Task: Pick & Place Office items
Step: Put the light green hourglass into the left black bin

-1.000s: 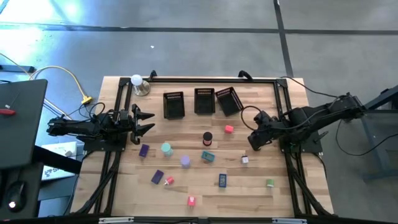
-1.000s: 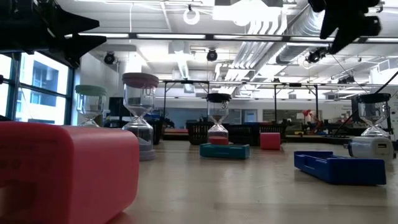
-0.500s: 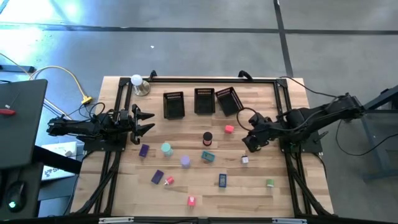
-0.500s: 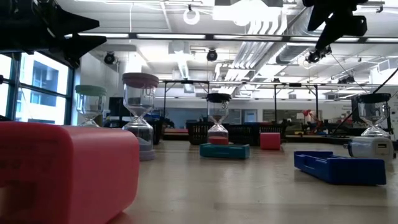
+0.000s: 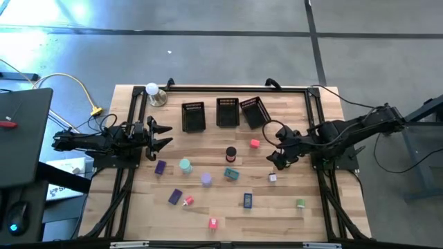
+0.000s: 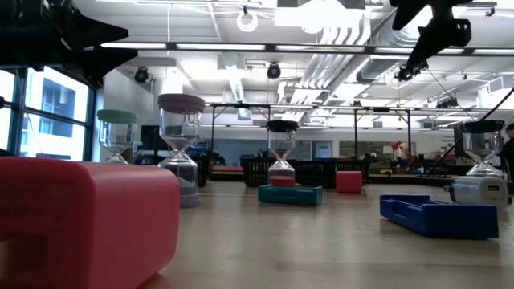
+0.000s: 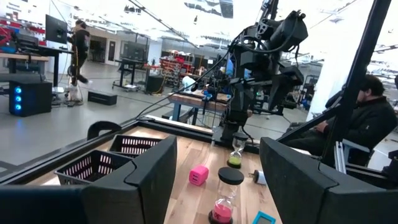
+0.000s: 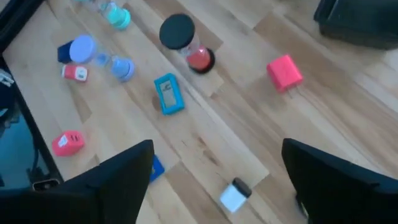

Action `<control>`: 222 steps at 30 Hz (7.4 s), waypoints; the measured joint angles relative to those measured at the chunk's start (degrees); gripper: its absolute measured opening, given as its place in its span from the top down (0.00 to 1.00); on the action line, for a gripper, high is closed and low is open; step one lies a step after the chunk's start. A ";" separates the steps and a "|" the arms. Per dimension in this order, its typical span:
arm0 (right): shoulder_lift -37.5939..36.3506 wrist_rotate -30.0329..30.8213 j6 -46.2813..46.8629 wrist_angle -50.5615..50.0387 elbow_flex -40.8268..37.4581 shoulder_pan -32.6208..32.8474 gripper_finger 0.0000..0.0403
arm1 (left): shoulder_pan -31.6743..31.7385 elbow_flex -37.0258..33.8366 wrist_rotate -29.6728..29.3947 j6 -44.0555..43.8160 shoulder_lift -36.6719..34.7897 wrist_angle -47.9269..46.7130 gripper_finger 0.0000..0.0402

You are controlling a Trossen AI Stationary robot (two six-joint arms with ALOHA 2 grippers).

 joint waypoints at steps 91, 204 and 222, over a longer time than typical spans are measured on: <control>35.17 -8.85 -42.69 -0.14 -8.96 5.41 0.61 | 0.00 0.00 -0.29 0.00 0.00 -0.41 0.44; 35.36 3.58 -53.85 42.80 19.45 -3.35 0.57 | -14.44 28.43 -1.82 25.75 77.23 59.63 0.18; 35.36 2.16 -53.87 43.27 19.45 -3.42 0.61 | -12.94 30.45 -0.29 23.54 79.43 59.67 0.25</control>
